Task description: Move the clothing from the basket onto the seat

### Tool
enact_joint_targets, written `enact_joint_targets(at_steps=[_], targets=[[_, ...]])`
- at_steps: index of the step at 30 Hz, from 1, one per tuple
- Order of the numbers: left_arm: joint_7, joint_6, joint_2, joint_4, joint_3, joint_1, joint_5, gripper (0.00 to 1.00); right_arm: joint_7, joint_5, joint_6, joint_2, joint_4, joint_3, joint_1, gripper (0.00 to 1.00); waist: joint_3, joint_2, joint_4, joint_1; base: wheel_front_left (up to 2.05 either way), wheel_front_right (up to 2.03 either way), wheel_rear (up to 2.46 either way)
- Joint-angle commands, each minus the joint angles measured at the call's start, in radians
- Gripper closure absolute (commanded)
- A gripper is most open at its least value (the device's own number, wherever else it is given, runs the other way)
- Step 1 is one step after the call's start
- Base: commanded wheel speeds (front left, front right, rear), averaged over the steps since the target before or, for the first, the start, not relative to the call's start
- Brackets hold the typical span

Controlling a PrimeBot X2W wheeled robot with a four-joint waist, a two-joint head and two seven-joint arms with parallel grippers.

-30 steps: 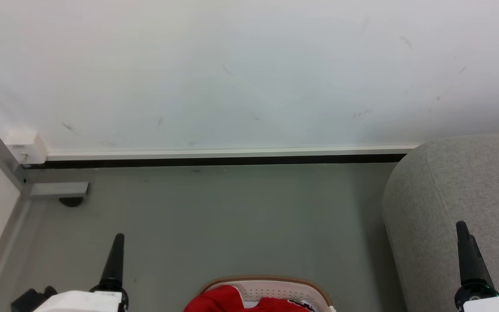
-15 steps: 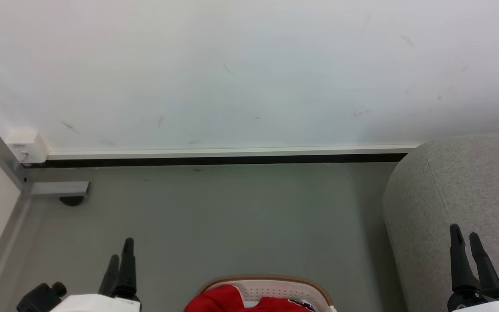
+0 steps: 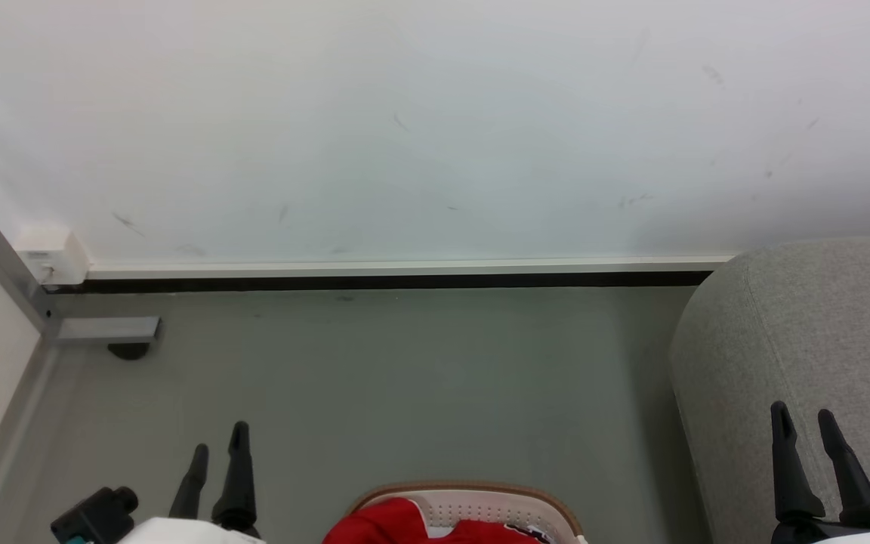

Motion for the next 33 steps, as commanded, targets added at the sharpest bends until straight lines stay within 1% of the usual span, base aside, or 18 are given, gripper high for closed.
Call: enact_joint_targets(at_steps=[1,15,24,29,33], targets=[[-0.017,0.002,0.012,-0.010,-0.006,-0.001,0.051,0.00,-0.007,-0.054,-0.001,0.002,-0.003,-0.013,-0.005,0.00,0.000,0.0000,0.001,0.0000,0.00,0.00,0.00],[-0.056,0.011,0.025,-0.021,-0.032,0.011,0.213,0.00,-0.017,-0.244,-0.001,0.028,0.011,-0.046,0.012,0.00,0.001,0.0000,0.004,0.0000,0.00,0.00,0.00],[-0.077,0.023,0.029,-0.030,-0.043,0.018,0.299,0.00,-0.022,-0.310,-0.001,0.042,0.019,-0.066,0.019,0.00,0.001,0.0000,0.007,0.0000,0.00,0.00,0.00],[-0.087,0.025,0.032,-0.025,-0.046,0.023,0.344,0.00,-0.026,-0.366,-0.001,0.048,0.028,-0.072,0.024,0.00,0.000,0.0000,0.006,0.0000,0.00,0.00,0.00],[-0.095,0.024,0.033,-0.019,-0.052,0.023,0.377,0.00,-0.029,-0.369,-0.002,0.055,0.037,-0.086,0.029,0.00,0.000,0.0000,0.005,0.0000,0.00,0.00,0.00]])
